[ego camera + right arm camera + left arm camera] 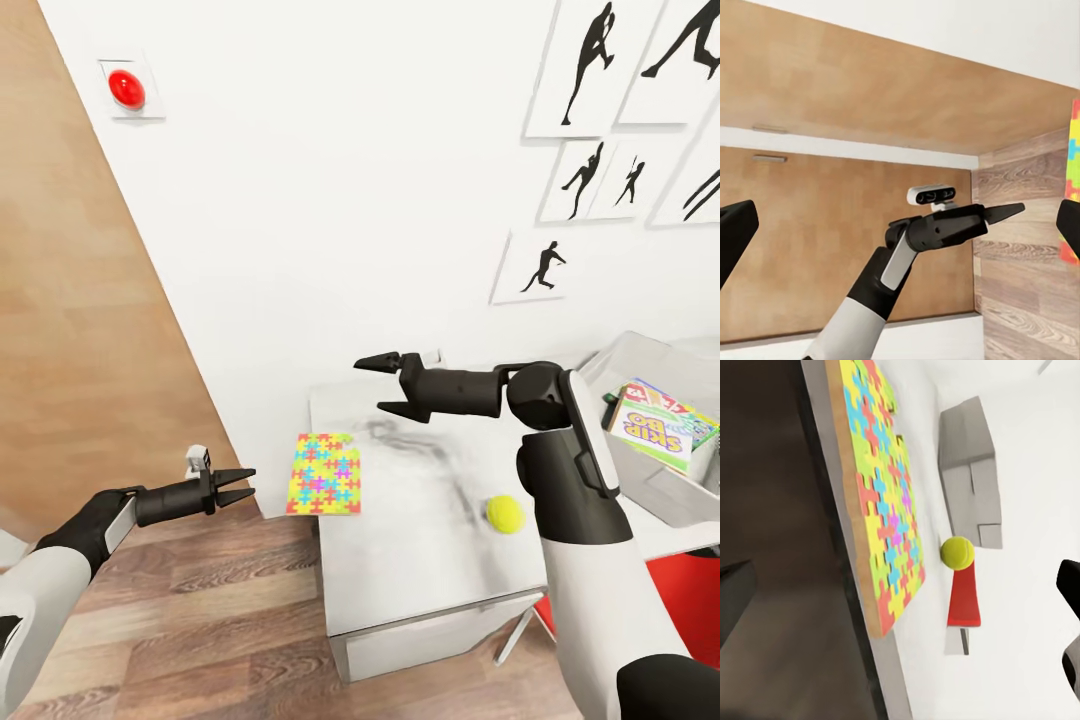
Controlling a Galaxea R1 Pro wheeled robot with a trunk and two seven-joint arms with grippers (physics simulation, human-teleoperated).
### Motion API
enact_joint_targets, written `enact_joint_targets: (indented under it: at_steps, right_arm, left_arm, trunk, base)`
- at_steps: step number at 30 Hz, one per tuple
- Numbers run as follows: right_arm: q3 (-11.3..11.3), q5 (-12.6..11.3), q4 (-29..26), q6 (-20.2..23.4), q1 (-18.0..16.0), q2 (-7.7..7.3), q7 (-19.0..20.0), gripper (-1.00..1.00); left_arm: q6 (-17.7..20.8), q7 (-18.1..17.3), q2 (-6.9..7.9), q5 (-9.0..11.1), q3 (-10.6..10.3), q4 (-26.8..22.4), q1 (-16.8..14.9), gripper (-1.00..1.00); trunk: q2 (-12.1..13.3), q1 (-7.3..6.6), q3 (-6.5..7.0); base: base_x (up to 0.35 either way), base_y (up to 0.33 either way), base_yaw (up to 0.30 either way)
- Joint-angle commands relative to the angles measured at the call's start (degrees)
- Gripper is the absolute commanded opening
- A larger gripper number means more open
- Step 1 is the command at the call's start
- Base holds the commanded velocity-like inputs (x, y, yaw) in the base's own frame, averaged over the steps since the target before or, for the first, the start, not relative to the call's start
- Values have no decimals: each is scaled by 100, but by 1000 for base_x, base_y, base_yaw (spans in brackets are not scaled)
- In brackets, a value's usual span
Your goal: Put all the toys in the child's room - the three board games (two on the bed and one on the table), the two jigsaw puzzles on the table, and the tennis ball on the table - inside the toy box on the table in the child's room.
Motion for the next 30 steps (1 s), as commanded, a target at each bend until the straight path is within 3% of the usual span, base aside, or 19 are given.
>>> enact_joint_targets:
  at_steps: [1,8,15,27,30]
  right_arm:
    - [-6,-46,-2,28,-5,6,-59,100]
    - [-10,-45,-2,29,-3,3,-59,100]
    - [-20,-45,-2,29,-3,9,-58,100]
    - [-22,-45,-2,29,-3,10,-50,100]
    - [-22,-45,-2,29,-3,10,-50,100]
  left_arm:
    - [60,-19,0,-1,6,0,-3,100]
    - [60,-20,0,3,6,0,-3,100]
    - [59,-29,6,6,6,0,-3,100]
    - [60,-29,9,7,6,1,-3,100]
    - [60,-29,9,7,6,0,-3,100]
  trunk:
    - [-3,0,-5]
    - [-3,0,-5]
    - [-3,0,-5]
    - [-485,264,-220]
    - [-485,264,-220]
  base:
    - [0,-164,0]
    - [0,-226,0]
    - [0,-38,0]
    - [0,-1,0]
    - [0,0,0]
